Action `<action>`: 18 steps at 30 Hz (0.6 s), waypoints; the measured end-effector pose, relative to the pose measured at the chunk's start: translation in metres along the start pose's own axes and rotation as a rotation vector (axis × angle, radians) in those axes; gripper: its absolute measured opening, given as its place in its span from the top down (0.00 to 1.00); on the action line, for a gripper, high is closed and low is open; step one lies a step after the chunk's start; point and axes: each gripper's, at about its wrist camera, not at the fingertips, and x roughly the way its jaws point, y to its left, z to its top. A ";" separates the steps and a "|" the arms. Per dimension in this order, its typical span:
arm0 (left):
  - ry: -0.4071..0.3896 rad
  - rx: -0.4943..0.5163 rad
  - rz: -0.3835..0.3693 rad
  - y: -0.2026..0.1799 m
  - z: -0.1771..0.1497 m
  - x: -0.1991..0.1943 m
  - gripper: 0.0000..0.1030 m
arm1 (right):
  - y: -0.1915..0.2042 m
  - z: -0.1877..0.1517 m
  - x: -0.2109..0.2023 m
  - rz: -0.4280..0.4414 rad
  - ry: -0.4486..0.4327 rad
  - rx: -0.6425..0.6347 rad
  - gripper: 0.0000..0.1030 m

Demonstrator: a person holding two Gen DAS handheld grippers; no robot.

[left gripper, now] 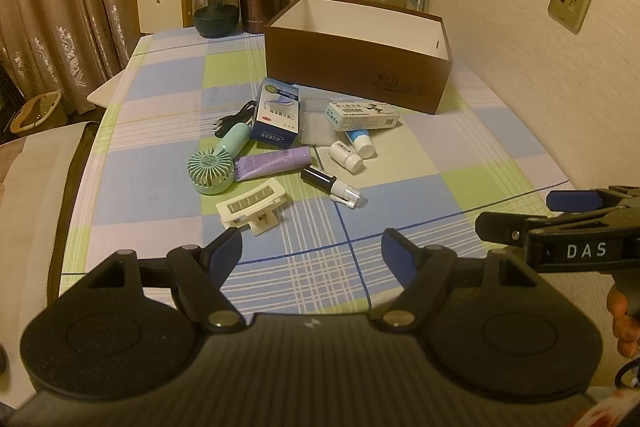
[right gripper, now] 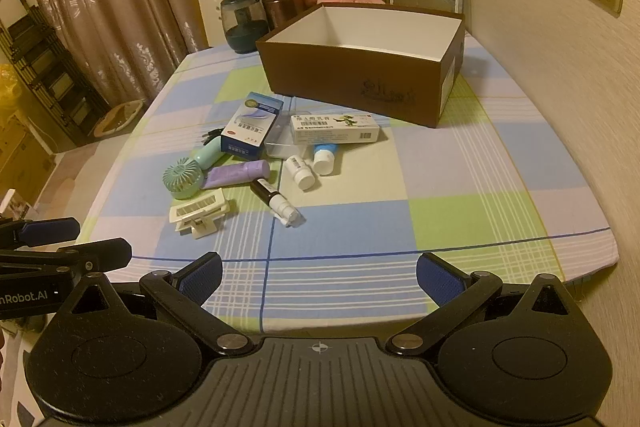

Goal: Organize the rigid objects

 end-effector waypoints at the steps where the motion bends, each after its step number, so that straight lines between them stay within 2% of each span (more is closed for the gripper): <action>1: -0.001 0.000 0.000 0.000 0.000 0.000 0.27 | 0.000 0.000 0.000 0.000 0.000 0.000 0.00; 18: -0.005 0.001 0.001 -0.001 0.003 -0.003 0.27 | 0.000 0.001 -0.001 0.001 -0.003 0.001 0.00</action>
